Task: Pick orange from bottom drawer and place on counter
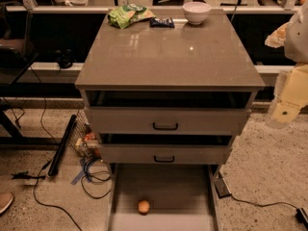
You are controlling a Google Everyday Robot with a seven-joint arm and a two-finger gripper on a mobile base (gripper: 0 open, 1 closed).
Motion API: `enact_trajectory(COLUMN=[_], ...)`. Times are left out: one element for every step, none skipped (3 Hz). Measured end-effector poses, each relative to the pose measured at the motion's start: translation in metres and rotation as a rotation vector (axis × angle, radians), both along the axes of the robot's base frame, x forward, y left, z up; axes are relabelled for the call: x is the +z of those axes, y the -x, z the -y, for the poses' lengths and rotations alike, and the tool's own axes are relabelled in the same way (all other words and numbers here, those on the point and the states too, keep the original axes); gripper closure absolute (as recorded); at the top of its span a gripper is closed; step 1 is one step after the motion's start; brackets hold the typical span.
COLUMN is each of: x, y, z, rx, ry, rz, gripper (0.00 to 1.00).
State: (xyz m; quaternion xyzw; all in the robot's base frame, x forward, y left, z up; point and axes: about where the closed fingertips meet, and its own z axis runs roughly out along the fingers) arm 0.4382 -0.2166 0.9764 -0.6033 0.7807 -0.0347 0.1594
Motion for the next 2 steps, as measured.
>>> enact_trajectory(x=[0.000,-0.035], y=[0.000,0.007], z=[0.000,-0.008], rx=[0.000,-0.010], ry=[0.000,-0.084], rz=[0.000,-0.048], gripper=[0.00,0.00])
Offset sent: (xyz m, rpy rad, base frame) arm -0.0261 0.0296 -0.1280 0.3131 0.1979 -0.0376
